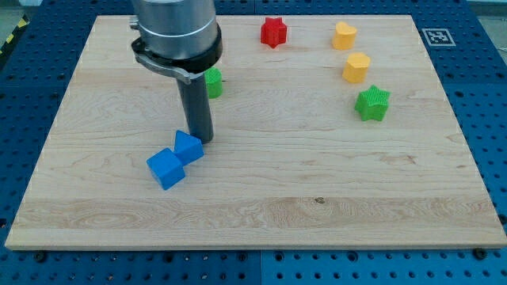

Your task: Place your arm bottom right of the green star

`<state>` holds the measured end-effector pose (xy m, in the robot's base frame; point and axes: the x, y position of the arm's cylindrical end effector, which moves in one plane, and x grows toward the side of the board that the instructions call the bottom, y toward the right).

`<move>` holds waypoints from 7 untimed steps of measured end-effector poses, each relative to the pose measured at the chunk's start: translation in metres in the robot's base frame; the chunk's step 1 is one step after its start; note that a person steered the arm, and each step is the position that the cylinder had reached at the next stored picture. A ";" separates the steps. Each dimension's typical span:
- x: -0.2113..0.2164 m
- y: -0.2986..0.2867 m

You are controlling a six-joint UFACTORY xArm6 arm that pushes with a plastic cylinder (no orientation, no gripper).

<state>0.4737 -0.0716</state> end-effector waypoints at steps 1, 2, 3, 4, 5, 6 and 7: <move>0.000 0.030; 0.000 0.060; 0.004 0.101; 0.012 0.122; 0.013 0.144; 0.013 0.192; 0.017 0.230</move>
<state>0.4903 0.1584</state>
